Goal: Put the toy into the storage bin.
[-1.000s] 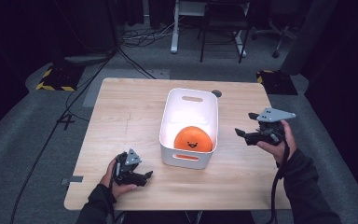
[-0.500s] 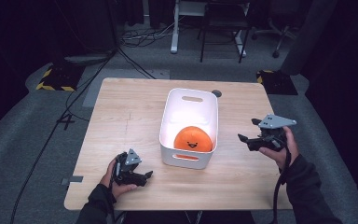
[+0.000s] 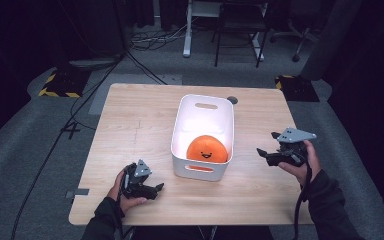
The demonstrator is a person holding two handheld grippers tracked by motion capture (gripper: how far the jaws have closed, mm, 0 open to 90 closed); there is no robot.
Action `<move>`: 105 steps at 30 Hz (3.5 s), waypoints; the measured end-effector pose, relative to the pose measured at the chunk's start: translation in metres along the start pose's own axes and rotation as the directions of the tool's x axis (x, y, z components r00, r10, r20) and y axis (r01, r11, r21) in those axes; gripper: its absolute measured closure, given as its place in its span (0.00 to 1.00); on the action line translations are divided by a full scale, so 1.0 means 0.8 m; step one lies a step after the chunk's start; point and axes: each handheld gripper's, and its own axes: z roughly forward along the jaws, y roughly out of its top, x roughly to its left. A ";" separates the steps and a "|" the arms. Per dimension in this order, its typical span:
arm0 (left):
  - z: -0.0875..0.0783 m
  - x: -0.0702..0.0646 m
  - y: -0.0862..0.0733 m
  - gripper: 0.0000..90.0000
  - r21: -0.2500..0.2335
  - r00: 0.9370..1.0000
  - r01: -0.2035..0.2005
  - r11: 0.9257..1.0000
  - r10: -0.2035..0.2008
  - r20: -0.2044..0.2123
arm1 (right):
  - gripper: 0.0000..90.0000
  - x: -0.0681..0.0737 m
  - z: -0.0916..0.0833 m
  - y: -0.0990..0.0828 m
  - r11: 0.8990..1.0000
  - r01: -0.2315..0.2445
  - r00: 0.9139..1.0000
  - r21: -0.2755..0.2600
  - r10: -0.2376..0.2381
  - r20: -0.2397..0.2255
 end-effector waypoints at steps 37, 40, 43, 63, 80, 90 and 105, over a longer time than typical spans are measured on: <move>0.000 0.000 0.000 0.17 0.000 1.000 -0.002 1.000 0.002 0.000 | 0.22 0.003 0.008 -0.075 0.993 -0.052 0.999 0.110 0.050 0.020; 0.000 0.000 0.000 0.17 0.000 1.000 0.001 1.000 -0.001 -0.001 | 0.22 0.003 0.006 -0.081 0.991 -0.051 0.999 0.120 0.050 0.016; 0.000 0.000 0.000 0.17 0.000 1.000 0.001 1.000 -0.001 -0.002 | 0.22 0.003 0.005 -0.087 0.990 -0.053 0.999 0.128 0.052 0.016; 0.000 0.000 0.000 0.17 0.001 1.000 0.003 1.000 -0.003 0.000 | 0.22 0.002 -0.011 -0.129 0.980 -0.095 0.995 0.177 0.098 -0.004; 0.000 0.000 0.000 0.17 -0.002 1.000 0.005 1.000 -0.005 -0.003 | 0.21 0.008 -0.020 -0.166 0.973 -0.127 0.991 0.191 0.134 -0.026; 0.000 0.000 0.000 0.17 -0.001 1.000 0.005 1.000 -0.005 -0.003 | 0.18 0.005 -0.032 -0.188 0.969 -0.205 0.977 0.139 0.212 -0.033; 0.001 0.001 0.000 0.17 0.000 1.000 0.004 1.000 -0.004 0.006 | 0.17 -0.002 -0.039 -0.205 0.960 -0.262 0.964 0.096 0.264 -0.010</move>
